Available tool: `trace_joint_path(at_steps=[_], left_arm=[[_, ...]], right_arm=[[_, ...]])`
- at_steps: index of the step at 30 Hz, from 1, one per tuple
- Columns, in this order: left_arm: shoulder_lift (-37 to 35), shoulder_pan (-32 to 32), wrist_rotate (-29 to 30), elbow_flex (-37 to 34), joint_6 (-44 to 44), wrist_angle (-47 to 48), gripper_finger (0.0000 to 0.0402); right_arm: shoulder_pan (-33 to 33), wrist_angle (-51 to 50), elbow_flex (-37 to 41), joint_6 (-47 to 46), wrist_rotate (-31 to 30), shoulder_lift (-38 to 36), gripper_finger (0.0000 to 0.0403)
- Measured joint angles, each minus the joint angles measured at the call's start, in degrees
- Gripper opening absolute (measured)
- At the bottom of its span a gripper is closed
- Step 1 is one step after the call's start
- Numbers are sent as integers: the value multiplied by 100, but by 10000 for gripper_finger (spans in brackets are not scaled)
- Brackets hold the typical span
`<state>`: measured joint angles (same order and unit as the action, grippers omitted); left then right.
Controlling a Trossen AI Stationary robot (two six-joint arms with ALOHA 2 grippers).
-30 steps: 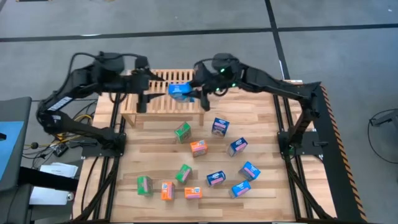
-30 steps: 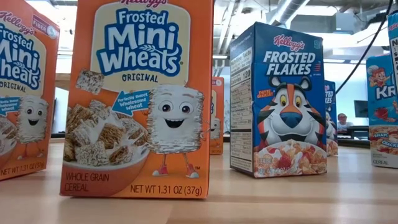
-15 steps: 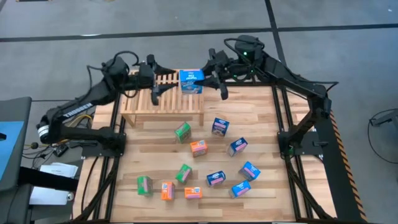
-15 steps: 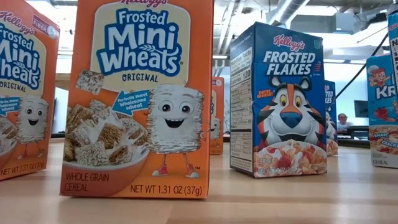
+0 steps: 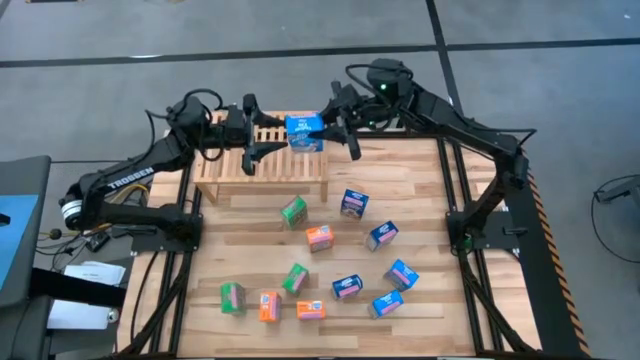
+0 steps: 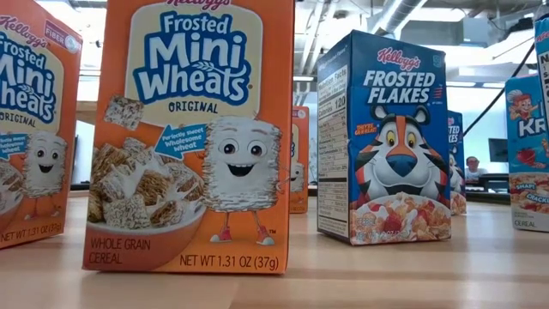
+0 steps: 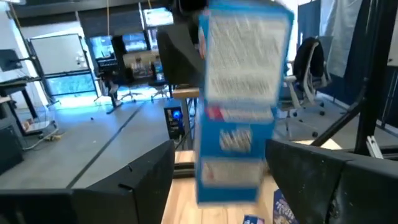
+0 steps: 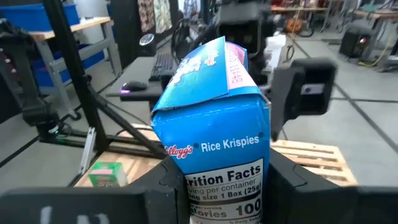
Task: Stack cereal on shelf
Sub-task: Put the top light blue cereal box on the shelf
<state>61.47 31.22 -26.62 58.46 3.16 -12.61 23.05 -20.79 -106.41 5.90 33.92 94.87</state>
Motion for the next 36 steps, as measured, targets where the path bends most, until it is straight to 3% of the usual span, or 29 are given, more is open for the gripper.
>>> trace_joint_path(at_steps=[10, 16, 36], left_arm=[[155, -101, 64, -2, -72, -210, 294], [156, -133, 319, -2, -36, -257, 297], [457, -343, 337, 2, -68, -495, 231]], right_arm=[[-2, 169, -2, -32, 29, 201, 153], [-9, 299, -7, -9, 65, 198, 155], [-50, 567, -9, -149, 73, 197, 156]])
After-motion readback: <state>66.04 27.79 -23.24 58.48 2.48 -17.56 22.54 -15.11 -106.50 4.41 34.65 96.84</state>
